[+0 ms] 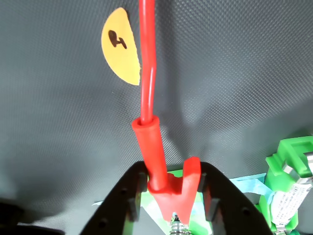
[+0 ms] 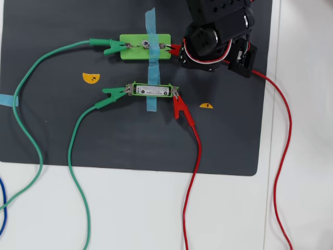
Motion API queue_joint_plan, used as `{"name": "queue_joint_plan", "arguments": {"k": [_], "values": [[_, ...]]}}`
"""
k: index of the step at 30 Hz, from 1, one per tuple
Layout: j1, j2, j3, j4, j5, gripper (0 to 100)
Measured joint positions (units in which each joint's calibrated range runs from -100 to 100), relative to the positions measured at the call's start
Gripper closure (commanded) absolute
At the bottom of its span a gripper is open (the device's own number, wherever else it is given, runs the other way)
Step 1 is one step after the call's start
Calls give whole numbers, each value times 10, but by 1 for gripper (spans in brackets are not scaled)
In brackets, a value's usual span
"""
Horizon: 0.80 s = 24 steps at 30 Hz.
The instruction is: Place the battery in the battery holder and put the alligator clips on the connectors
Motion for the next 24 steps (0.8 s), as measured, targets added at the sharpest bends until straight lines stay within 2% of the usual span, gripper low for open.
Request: {"name": "queue_joint_plan", "arguments": {"k": [8, 14, 24], "values": [[0, 0, 0, 0, -2, 99], [1, 0, 0, 0, -42, 99], [1, 0, 0, 0, -45, 99]]}}
